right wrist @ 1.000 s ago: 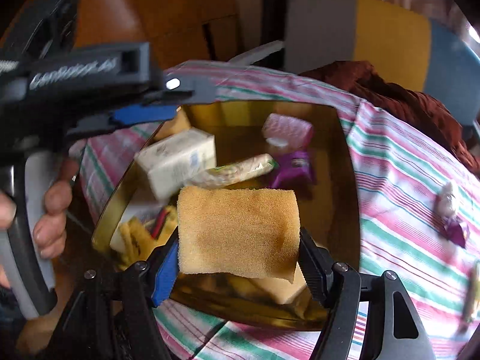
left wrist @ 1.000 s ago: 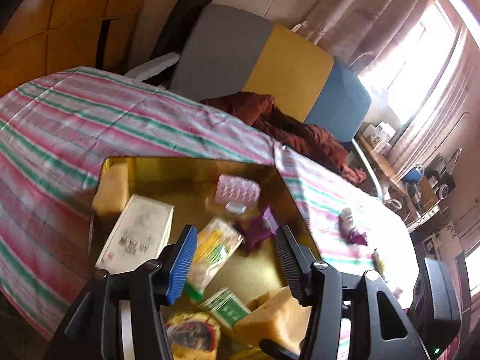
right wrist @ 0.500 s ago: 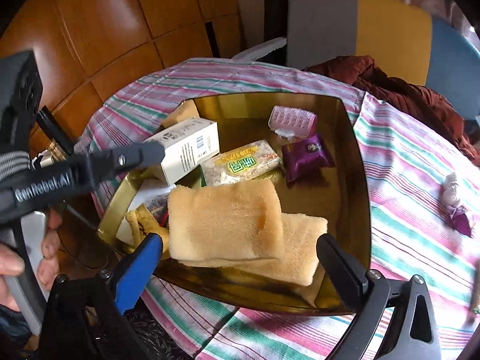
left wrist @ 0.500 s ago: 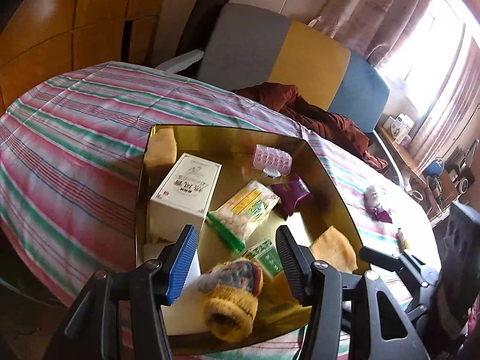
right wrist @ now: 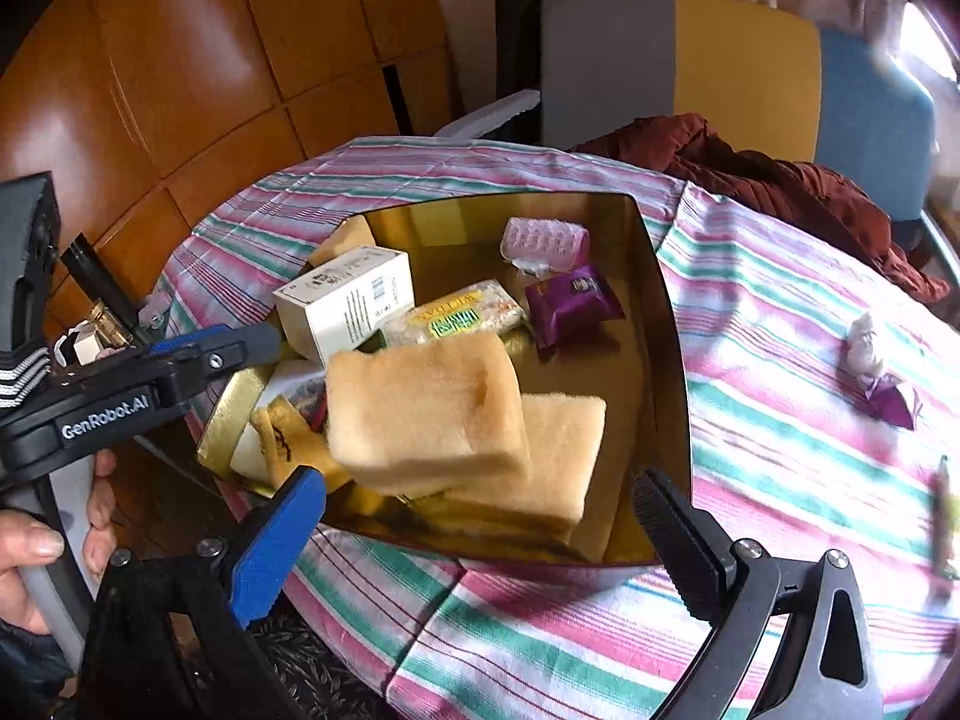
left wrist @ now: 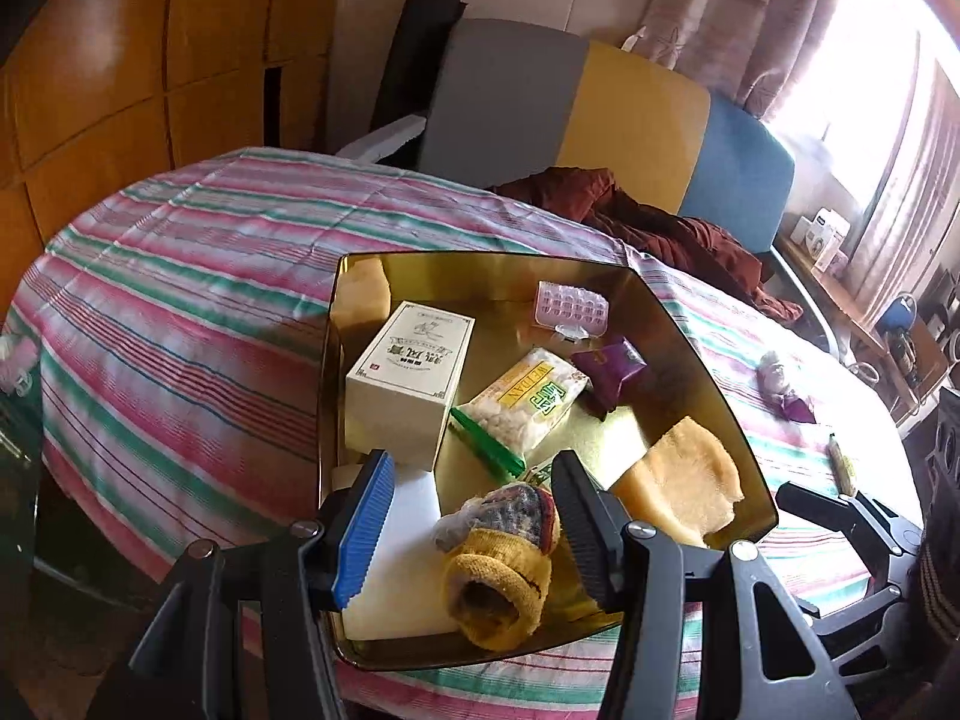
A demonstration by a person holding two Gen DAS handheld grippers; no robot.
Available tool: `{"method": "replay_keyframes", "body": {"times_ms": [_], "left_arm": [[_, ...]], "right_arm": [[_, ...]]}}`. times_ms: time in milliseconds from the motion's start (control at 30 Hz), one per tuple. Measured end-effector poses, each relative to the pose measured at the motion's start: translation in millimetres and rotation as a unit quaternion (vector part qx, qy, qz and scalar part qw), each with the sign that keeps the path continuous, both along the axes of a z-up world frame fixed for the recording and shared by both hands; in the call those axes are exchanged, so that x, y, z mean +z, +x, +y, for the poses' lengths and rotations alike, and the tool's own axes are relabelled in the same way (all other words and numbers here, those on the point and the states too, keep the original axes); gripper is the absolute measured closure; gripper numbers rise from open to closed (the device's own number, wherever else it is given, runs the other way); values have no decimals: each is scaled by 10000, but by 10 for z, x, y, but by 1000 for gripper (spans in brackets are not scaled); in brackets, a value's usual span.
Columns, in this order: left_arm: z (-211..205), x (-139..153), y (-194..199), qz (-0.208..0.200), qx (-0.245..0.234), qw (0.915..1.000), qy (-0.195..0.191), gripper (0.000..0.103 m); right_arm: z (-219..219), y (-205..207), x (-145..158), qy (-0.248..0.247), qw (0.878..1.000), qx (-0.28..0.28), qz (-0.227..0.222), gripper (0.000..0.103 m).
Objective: Organize objects
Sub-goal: 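Withdraw both open grippers from above the gold tray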
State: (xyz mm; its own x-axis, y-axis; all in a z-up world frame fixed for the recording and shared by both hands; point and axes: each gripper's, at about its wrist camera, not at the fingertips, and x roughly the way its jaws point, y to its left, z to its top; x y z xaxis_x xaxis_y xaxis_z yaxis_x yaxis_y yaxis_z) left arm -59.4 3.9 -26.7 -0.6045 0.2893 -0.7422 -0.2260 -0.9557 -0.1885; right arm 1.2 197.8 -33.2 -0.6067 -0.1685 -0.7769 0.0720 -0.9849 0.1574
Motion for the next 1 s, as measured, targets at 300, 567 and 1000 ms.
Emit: {"method": "replay_keyframes", "body": {"times_ms": [300, 567, 1000], "left_arm": [[93, 138, 100, 394, 43, 9989, -255, 48], [133, 173, 149, 479, 3, 9982, -354, 48], [215, 228, 242, 613, -119, 9968, -496, 48]], "right_arm": [[4, 76, 71, 333, 9989, -217, 256, 0], [73, 85, 125, 508, 9966, -488, 435, 0], [329, 156, 131, 575, 9929, -946, 446, 0]]}}
